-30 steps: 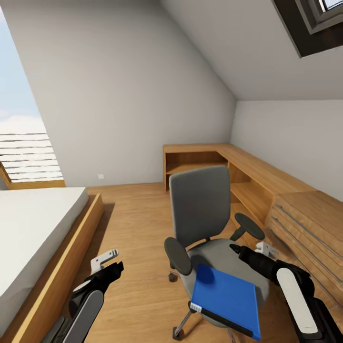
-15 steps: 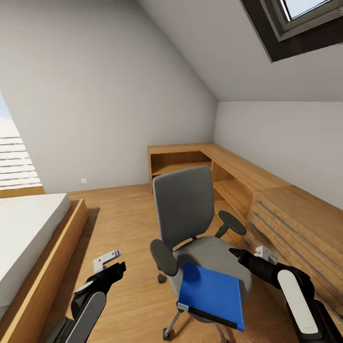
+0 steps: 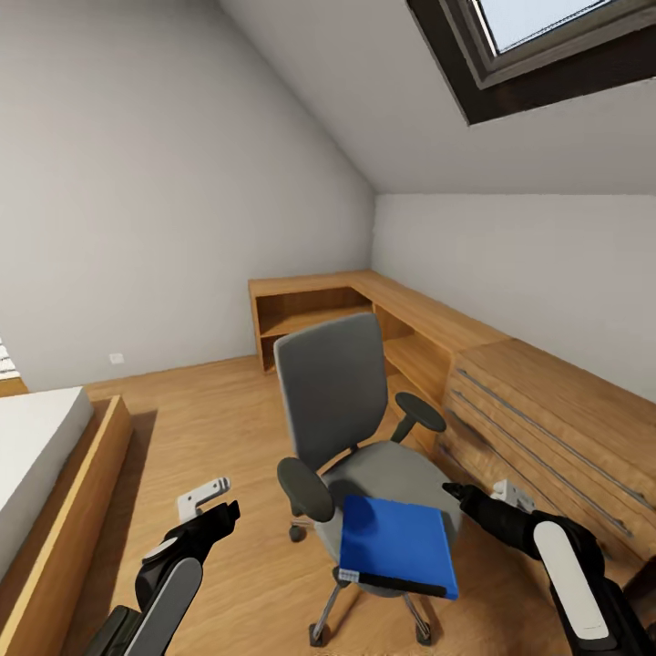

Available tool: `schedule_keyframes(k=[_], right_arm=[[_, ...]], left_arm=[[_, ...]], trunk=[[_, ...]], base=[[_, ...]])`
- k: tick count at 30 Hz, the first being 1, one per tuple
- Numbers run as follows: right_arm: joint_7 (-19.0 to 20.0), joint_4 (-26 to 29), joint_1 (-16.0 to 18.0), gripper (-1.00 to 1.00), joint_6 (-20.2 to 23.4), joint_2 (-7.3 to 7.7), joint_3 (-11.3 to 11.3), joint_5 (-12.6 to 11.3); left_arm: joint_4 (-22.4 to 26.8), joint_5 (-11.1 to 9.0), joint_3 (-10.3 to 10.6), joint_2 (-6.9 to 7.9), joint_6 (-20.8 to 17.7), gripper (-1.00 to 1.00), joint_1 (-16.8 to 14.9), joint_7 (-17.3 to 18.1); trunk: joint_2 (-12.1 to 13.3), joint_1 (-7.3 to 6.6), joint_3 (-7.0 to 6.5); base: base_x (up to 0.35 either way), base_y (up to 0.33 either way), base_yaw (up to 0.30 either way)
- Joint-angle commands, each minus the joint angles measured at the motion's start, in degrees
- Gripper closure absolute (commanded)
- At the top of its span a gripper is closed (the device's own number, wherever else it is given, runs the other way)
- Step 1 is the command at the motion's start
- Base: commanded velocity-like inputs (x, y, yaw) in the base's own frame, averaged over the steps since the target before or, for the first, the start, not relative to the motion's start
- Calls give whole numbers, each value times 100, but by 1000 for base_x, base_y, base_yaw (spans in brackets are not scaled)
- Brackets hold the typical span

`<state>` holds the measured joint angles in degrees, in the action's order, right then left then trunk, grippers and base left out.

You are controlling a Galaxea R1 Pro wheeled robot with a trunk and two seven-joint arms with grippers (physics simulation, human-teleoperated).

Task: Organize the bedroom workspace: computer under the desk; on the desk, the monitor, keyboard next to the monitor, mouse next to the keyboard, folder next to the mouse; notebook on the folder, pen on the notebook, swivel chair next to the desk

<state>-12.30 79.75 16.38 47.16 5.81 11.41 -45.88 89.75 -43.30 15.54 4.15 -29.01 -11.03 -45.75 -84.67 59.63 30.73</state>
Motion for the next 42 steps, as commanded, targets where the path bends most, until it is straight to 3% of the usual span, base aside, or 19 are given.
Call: schedule_keyframes(k=[1,15,18,25,29,36,39,42], right_arm=[[-54,4,5,-100,21,-1,8,-61],[-47,-1,5,-100,12,6,38,-55],[-40,-4,5,-100,12,7,150,-53],[-14,-175,5,-100,12,8,401,-60],[208,-493,5,-100,16,17,599,-64],[1358,-1044,5,-100,13,41,1323,-55],[1542,-1083,5,-100,0,26,1651,-52],[1595,-1121,5,-100,-82,20,1792,-51]], left_arm=[[7,-38,11,7,-8,-100,-5,-48],[32,-40,14,4,-9,-100,-5,-53],[120,-45,23,-11,-9,-100,-5,-69],[234,-47,16,-11,5,-100,-5,-82],[240,-47,17,-11,3,-100,-5,-83],[239,-47,11,-11,1,-100,-5,-83],[238,-47,11,-11,0,-100,-5,-83],[241,-47,11,-11,0,-100,-5,-83]], trunk=[[-4,-1,6],[-4,-1,6],[-4,-1,6],[-284,153,132],[-445,241,204],[-726,394,329],[-846,460,383],[-966,526,437]], base=[[-91,319,-299],[-117,247,-80],[-17,11,0],[-2,1,0],[0,0,0],[0,0,0],[0,0,0],[0,0,0]])
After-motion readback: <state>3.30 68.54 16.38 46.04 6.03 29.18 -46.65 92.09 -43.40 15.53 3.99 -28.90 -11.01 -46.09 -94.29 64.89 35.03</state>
